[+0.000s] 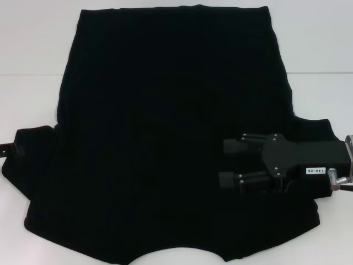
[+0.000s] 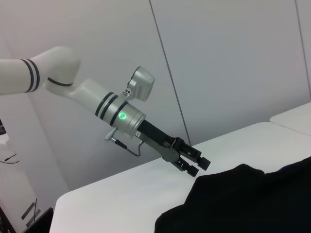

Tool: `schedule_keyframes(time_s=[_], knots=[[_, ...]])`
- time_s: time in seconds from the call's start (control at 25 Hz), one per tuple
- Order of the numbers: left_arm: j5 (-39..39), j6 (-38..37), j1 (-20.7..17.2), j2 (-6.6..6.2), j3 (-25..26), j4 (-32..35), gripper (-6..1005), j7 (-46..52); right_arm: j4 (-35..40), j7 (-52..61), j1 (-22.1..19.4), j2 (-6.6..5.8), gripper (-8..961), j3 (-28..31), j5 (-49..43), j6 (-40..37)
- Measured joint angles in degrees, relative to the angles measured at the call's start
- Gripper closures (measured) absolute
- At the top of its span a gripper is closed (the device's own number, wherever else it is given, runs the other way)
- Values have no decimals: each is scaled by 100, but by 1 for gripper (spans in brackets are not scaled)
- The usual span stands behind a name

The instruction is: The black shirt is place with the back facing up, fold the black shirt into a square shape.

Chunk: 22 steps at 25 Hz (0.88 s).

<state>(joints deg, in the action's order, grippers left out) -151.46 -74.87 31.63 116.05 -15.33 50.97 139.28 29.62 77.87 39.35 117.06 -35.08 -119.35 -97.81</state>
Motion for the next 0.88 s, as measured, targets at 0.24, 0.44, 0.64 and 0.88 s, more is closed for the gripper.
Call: schedule_keyframes(time_s=[0.24, 0.44, 0.64, 0.88], knots=[[-12, 28, 1, 4, -4, -67, 83, 1, 0, 0, -13, -7, 27, 10, 4, 0], [-15, 49, 1, 6, -111, -80, 83, 0, 0, -10, -15, -8, 27, 11, 8, -1], [-16, 120, -2, 16, -128, -80, 83, 5, 0, -21, -22, -8, 27, 10, 9, -1], [-15, 171, -18, 25, -132, -90, 83, -11, 0, -6, -25, -8, 28, 10, 9, -1]])
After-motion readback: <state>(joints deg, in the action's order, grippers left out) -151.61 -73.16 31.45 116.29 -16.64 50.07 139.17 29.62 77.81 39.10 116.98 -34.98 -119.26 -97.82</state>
